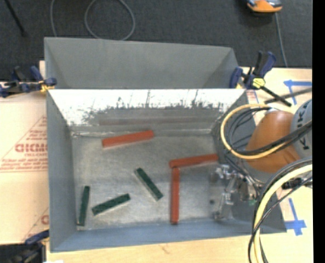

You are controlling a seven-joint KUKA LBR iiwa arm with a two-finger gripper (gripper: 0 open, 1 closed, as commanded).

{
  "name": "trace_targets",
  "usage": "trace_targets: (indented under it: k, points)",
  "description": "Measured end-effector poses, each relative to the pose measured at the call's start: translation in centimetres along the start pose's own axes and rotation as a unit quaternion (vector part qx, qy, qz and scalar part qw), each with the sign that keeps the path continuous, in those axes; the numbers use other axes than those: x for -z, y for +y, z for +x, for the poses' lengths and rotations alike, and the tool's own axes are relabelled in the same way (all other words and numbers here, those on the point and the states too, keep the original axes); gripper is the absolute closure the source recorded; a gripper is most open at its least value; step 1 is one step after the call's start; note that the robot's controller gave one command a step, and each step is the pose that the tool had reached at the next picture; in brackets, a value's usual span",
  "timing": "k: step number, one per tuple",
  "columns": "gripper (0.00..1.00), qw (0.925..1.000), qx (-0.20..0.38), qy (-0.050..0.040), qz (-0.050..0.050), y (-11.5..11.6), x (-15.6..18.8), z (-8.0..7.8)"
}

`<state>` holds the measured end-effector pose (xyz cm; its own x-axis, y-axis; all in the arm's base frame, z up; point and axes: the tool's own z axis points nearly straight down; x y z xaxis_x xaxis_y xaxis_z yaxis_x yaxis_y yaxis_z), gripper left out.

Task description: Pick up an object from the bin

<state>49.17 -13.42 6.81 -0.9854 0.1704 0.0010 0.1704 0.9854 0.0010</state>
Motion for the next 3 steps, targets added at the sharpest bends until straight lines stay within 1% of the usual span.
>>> trace_targets:
  k: [1,2,3]
  points:
    - [0.0,0.9907,0.136,-0.0049,0.001,3.2,1.8,2.0]
    - [0.0,0.9994,-0.035,-0.0056,0.0,6.6,0.3,2.7]
    - [0.0,0.9945,0.105,-0.0072,0.001,10.3,0.4,3.1]
